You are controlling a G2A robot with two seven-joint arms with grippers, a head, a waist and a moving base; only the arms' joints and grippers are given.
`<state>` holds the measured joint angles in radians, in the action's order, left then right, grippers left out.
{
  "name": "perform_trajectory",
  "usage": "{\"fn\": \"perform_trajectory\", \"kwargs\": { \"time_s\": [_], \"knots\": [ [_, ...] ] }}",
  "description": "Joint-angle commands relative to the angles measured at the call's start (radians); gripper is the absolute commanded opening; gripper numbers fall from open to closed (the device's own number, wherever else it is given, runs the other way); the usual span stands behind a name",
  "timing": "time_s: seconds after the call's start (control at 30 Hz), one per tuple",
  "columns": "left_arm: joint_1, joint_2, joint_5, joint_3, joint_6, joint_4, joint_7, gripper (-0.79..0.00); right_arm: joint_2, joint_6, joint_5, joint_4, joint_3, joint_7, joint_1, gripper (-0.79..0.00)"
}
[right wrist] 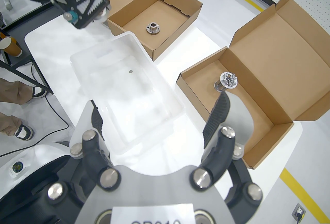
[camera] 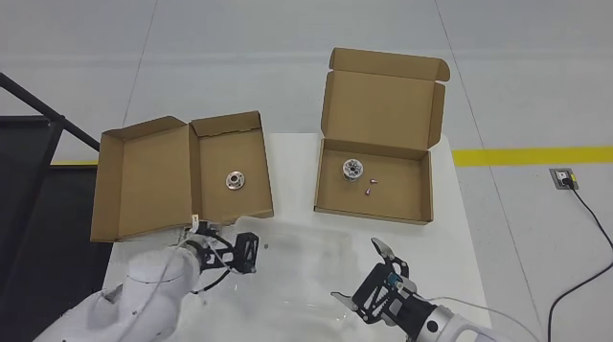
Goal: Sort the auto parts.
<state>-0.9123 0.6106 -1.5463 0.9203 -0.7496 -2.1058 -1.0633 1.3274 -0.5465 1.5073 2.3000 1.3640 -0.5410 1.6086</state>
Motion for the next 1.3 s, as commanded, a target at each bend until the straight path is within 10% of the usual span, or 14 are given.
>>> {"fn": "perform_trajectory", "kwargs": {
  "time_s": [0.0, 0.67, 1.27],
  "knots": [
    [-0.047, -0.025, 0.007, 0.107, 0.005, 0.007, 0.044, -0.785, 0.0, 0.0, 0.0, 0.0, 0.0, 0.0, 0.0, 0.0],
    [-0.1, -0.044, -0.021, 0.2, 0.054, 0.031, 0.096, -0.785, 0.0, 0.0, 0.0, 0.0, 0.0, 0.0, 0.0, 0.0],
    [0.207, 0.046, 0.056, 0.108, 0.005, 0.532, 0.469, -0.785, 0.0, 0.0, 0.0, 0.0, 0.0, 0.0, 0.0, 0.0]
  ]
}}
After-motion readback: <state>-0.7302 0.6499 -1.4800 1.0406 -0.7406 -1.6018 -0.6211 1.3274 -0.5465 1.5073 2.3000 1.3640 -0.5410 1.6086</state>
